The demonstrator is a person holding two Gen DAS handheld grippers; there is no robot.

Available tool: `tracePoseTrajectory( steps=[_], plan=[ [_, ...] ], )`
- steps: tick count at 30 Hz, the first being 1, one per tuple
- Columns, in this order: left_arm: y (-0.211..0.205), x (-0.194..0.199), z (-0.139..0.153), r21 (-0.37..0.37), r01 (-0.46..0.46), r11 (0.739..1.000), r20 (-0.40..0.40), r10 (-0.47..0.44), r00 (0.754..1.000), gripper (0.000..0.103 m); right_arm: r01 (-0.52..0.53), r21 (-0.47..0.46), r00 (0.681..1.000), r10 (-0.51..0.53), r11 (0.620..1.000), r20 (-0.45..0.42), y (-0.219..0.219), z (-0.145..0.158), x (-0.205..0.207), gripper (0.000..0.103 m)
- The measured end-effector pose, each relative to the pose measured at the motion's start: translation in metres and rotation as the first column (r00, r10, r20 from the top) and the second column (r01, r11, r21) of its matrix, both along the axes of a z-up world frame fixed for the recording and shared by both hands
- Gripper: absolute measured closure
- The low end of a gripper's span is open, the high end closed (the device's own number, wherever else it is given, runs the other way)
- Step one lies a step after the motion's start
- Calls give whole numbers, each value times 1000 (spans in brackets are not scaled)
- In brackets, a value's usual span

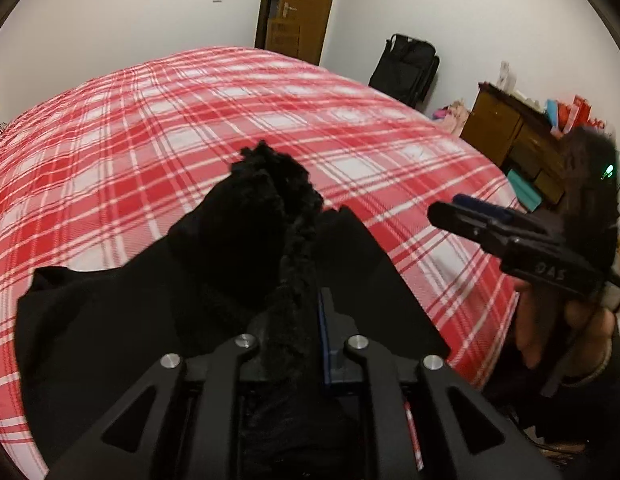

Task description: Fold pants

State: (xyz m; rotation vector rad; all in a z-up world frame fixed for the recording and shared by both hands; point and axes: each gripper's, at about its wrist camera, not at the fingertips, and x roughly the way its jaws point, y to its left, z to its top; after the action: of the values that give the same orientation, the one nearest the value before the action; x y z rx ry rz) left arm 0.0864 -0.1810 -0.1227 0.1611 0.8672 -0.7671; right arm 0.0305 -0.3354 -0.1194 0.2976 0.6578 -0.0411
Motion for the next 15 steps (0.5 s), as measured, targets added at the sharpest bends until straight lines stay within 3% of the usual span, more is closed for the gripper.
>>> tracePoseTrajectory(
  steps=[4, 8, 11, 15],
  plan=[
    [-11, -15, 13, -20, 54, 998, 31, -54, 998, 70, -23, 69, 1000, 23, 997, -3, 1, -1, -1, 29],
    [6, -32, 34, -61, 77, 995, 103, -70, 992, 43, -71, 144, 997, 73, 987, -5, 10, 1, 1, 29],
    [35, -34, 44, -89, 34, 995, 134, -22, 991, 35, -112, 165, 993, 117, 980, -19, 25, 2, 6, 29],
    [78, -22, 43, -98, -90, 991, 162, 105, 981, 23, -161, 187, 981, 177, 969, -75, 47, -6, 23, 29]
  ],
)
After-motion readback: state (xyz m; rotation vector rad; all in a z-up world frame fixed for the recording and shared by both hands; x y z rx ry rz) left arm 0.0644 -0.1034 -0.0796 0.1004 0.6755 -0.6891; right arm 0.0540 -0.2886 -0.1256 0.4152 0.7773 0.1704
